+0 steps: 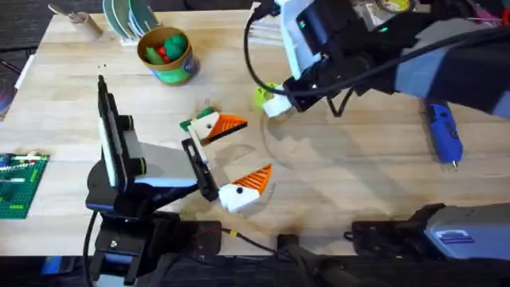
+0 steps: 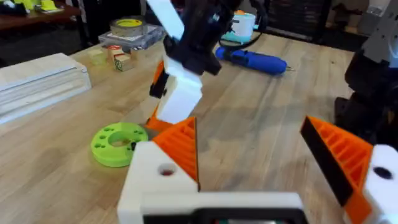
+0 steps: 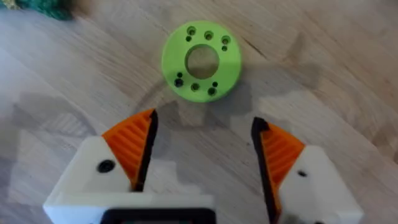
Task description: Pick up the gripper from the table and insert it into the empty holder that is missing its gripper. Then pick up a screw, insert it into the mounting hole, and use the screwdriver to tighten it. Finally, clean up the table by picking up the vegetable and placing it into the bucket.
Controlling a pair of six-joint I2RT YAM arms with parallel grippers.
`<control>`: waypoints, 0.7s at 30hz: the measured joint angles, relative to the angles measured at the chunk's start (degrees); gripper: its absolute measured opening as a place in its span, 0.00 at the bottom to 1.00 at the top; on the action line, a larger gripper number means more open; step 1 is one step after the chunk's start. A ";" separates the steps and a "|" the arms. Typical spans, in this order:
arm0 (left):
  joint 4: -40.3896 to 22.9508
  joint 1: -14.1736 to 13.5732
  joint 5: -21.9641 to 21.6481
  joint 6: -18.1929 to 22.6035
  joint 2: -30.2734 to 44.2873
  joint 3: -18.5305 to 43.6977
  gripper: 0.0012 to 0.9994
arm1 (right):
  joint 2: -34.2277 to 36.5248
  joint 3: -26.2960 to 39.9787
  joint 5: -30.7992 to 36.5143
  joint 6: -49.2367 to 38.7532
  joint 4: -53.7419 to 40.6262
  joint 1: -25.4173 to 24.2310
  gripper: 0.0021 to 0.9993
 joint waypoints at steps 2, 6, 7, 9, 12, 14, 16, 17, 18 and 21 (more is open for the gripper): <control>0.00 0.00 0.00 0.00 0.00 0.00 0.99 | 1.46 0.00 0.99 -0.28 0.51 0.76 0.86; 0.00 0.00 0.00 0.00 0.00 0.00 0.99 | 3.83 0.00 2.09 -0.46 2.68 1.57 0.77; 0.00 0.00 0.00 -0.01 0.00 0.00 0.99 | 4.26 0.00 2.32 -0.47 3.31 1.79 0.75; 0.00 0.00 0.00 0.00 0.00 0.00 0.99 | 4.81 0.00 2.56 -0.50 4.55 2.37 0.70; 0.00 0.00 0.00 0.00 -0.02 0.00 0.99 | 5.22 0.02 2.75 -0.67 6.23 3.42 0.63; 0.00 0.00 0.00 0.00 0.00 0.00 0.99 | 5.75 0.10 2.76 -0.78 6.89 3.97 0.62; 0.00 0.00 0.00 -0.02 -0.02 0.00 0.99 | 6.64 0.15 2.76 -0.87 7.03 4.45 0.62; 0.00 0.00 0.00 -0.02 0.00 0.00 0.99 | 7.14 0.15 2.77 -0.91 7.03 4.64 0.61; 0.00 0.00 0.00 -0.02 -0.02 0.00 0.99 | 7.60 0.15 2.78 -0.91 7.05 4.81 0.59; 0.00 0.00 0.00 0.00 0.00 0.00 0.99 | 8.56 0.15 2.84 -0.91 7.97 5.07 0.52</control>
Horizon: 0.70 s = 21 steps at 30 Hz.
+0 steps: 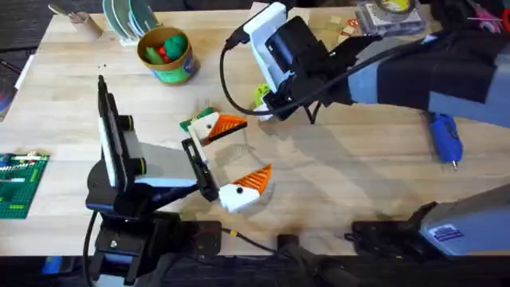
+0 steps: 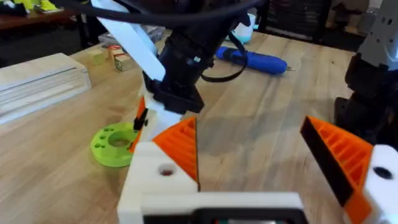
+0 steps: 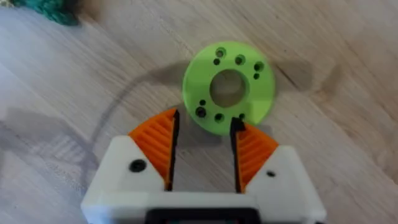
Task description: Pick up the gripper from the table and insert it into the empty holder that is missing its gripper. Then pick up a screw, insert it into the mounting hole, and use the screwdriver to tighten it. Finally, clean up the table by picking up the vegetable and placing it into the bucket.
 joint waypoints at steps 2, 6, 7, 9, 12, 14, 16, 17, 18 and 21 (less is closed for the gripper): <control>0.00 0.00 0.00 0.00 0.00 0.00 0.99 | 0.09 0.00 0.07 -0.07 1.16 0.05 0.47; 0.00 0.00 0.00 0.00 0.00 0.00 0.99 | 0.09 0.00 0.07 -0.37 2.07 0.05 0.44; 0.00 0.00 0.00 0.00 0.00 0.00 0.99 | 0.11 0.00 0.07 -0.43 2.18 0.05 0.43; 0.00 0.00 0.00 0.00 0.00 0.00 0.99 | 0.11 0.00 0.07 -0.63 2.53 0.05 0.41; 0.00 0.00 0.00 0.00 0.00 0.00 0.99 | 0.12 0.01 0.07 -0.81 3.59 0.05 0.37; 0.00 0.00 0.00 0.00 0.00 0.00 0.99 | 0.14 0.00 0.07 -0.81 3.71 0.05 0.37; 0.00 0.00 0.00 0.00 0.00 0.00 0.99 | 0.48 0.02 0.07 -0.81 3.81 0.05 0.37; 0.00 0.00 0.00 -0.02 -0.02 0.00 0.99 | 0.86 0.04 0.07 -0.81 3.87 0.05 0.37; 0.00 0.00 0.00 0.00 -0.02 0.00 0.99 | 1.26 0.04 0.07 -0.81 3.89 0.05 0.37; 0.00 0.00 0.00 -0.02 0.00 0.00 0.99 | 2.71 0.04 0.09 -0.81 3.92 0.05 0.37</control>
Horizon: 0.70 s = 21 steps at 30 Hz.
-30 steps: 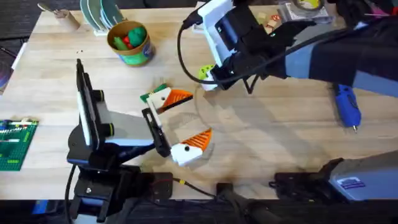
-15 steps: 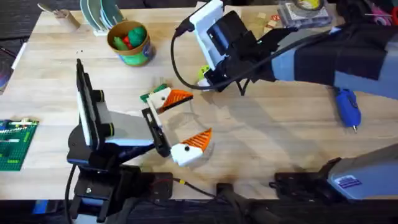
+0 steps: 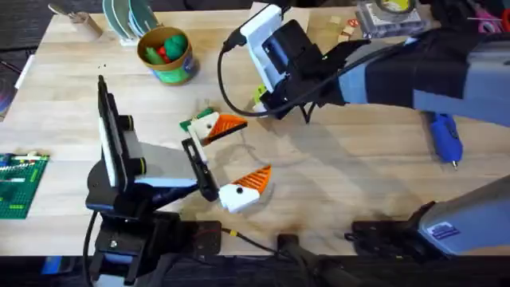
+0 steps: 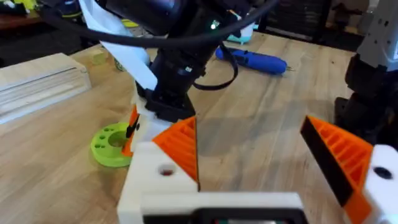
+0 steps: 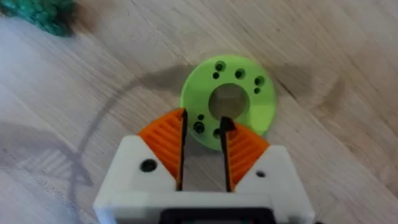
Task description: Pick up the gripper from the table and insert it into the empty holder that is missing its gripper. Then pick up a screw, insert it into the mounting hole, and use the screwdriver to tighten it. Finally, clean up the table by picking up the vegetable and placing it into the bucket.
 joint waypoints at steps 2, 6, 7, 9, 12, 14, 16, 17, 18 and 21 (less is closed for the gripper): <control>0.00 0.00 0.00 0.02 0.00 0.00 0.99 | 0.19 0.09 0.02 -0.02 0.06 0.00 0.36; 0.00 0.00 0.00 0.02 0.00 0.00 0.99 | 0.19 0.20 0.26 -0.02 0.04 0.00 0.30; 0.00 0.00 0.00 0.01 0.00 0.00 0.99 | 0.19 0.20 0.39 -0.02 0.02 0.00 0.29; 0.00 0.00 0.00 0.02 0.00 0.00 0.99 | 0.21 0.20 0.42 -0.04 0.04 0.00 0.28; 0.00 0.00 0.00 0.02 0.00 0.00 0.99 | 0.21 0.20 0.44 -0.04 -0.03 0.00 0.23; 0.00 0.00 0.00 0.02 -0.01 0.00 0.99 | 0.19 0.20 0.44 -0.04 -0.03 0.00 0.20; 0.00 0.00 0.00 0.00 0.00 0.00 0.99 | 0.21 0.20 0.42 -0.18 0.00 0.00 0.14; 0.00 0.00 0.00 0.01 -0.01 0.00 0.99 | 0.19 0.20 0.44 -0.32 0.02 0.00 0.11; 0.00 0.00 0.00 0.02 0.00 0.00 0.99 | 0.21 0.21 0.45 -0.69 0.05 0.00 0.07; 0.00 0.00 0.00 0.02 0.00 0.00 0.99 | 0.21 0.47 0.85 -1.50 0.31 0.00 0.01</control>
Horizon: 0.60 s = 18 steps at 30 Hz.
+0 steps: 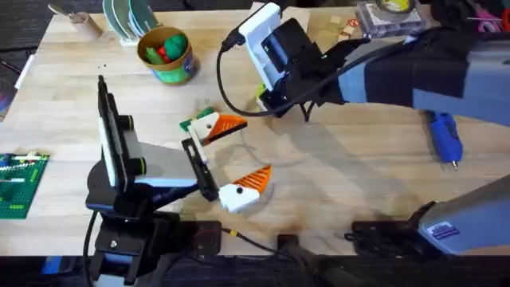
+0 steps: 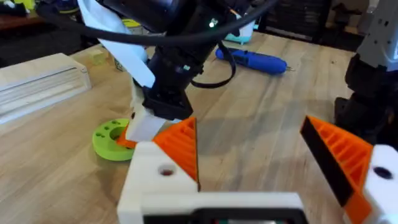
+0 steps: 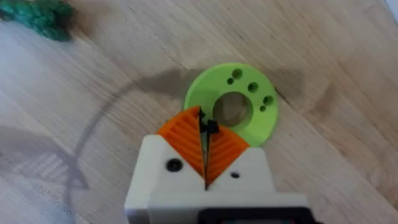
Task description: Pick up the gripper from the table and insert it into the empty holder that is missing its gripper. Then pick up a screw, insert it into the mounting hole, and use the screwdriver to tighten it. Finally, clean up the table by picking up the vegetable and placing it into the bucket.
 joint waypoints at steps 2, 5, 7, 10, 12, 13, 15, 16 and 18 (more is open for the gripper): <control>0.00 0.00 0.00 0.00 0.00 0.00 0.99 | -0.02 0.15 0.05 -0.22 0.08 -0.02 0.01; 0.00 0.00 0.00 0.00 0.00 0.00 0.99 | 0.00 0.15 0.11 -0.46 0.04 0.00 0.01; 0.00 0.00 0.00 0.00 0.00 0.00 0.99 | -0.02 0.15 0.15 -0.64 0.06 -0.02 0.00; 0.00 0.00 0.00 0.00 0.00 0.00 0.99 | -0.02 0.15 0.20 -0.66 0.06 0.00 0.00; 0.00 0.00 0.00 0.00 0.00 0.00 0.99 | -0.02 0.15 0.20 -0.69 0.06 0.00 0.00; 0.00 0.00 0.00 0.00 -0.01 0.00 0.99 | -0.01 0.15 0.20 -0.84 0.06 -0.01 0.00; 0.00 0.00 0.01 -0.02 0.00 0.00 0.99 | -0.02 0.15 0.22 -0.91 0.06 -0.02 0.00; 0.00 0.00 0.00 0.00 -0.01 0.00 0.99 | -0.02 0.15 0.25 -0.93 0.06 -0.03 0.00; -0.02 0.00 0.00 0.00 -0.02 0.00 0.99 | -0.16 0.15 0.66 -1.07 -0.06 -0.09 0.00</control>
